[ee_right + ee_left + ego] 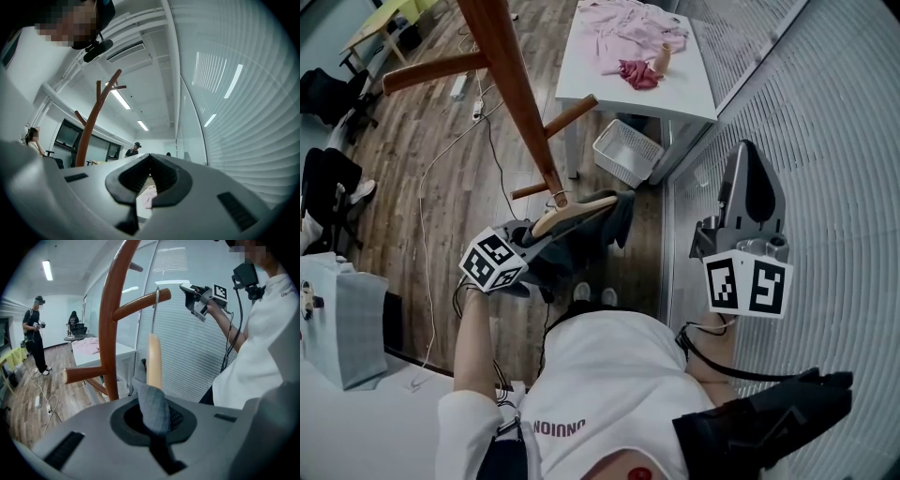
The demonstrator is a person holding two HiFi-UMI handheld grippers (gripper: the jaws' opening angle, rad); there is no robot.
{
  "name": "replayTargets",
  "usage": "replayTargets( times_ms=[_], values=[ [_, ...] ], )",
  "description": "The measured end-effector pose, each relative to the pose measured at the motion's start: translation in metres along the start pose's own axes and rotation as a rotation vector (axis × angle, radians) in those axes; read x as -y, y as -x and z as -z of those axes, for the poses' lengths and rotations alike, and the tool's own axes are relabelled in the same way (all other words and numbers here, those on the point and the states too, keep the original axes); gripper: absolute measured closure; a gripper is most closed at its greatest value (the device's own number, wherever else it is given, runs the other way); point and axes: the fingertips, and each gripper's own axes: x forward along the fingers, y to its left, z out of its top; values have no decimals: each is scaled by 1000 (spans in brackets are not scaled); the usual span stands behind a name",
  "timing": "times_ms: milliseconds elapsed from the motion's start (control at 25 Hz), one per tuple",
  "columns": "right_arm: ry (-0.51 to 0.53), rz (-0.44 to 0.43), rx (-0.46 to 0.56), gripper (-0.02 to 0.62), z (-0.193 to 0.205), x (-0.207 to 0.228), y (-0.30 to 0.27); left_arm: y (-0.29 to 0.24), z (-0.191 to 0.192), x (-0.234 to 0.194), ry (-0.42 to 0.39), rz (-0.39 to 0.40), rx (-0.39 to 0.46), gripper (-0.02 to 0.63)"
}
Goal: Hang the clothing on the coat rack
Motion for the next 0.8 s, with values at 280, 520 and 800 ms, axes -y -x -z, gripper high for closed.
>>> replayTargets(
  times_ms=[280, 520, 800],
  values=[
    [-3, 11, -3, 575, 2, 3, 1, -6, 2, -4, 28, 7, 5, 586],
    [-2, 16, -7, 575, 1, 5, 2, -8, 1, -10, 43, 13, 5, 586],
    [-4, 20, -12, 575, 3, 7, 0, -11, 4, -18, 64, 8, -2, 586]
  ],
)
